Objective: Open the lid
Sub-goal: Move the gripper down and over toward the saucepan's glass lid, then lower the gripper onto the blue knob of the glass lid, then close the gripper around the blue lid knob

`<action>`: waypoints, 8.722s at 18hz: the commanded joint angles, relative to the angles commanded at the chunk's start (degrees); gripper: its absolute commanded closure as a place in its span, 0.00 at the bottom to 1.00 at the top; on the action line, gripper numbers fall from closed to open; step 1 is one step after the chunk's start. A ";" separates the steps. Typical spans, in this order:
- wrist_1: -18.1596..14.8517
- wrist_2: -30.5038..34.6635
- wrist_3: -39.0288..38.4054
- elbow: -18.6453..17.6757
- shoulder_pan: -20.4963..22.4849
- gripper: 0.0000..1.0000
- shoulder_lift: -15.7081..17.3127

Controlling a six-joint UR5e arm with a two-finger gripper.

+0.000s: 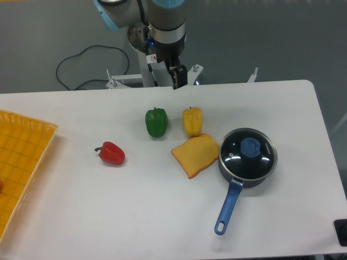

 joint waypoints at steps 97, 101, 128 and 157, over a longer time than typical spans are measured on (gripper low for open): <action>27.60 5.19 38.92 10.90 12.39 0.00 -27.95; 27.42 4.92 38.40 10.55 12.74 0.00 -28.65; 27.33 4.83 36.73 8.09 13.62 0.00 -29.44; 26.81 4.83 36.38 8.44 14.41 0.37 -29.79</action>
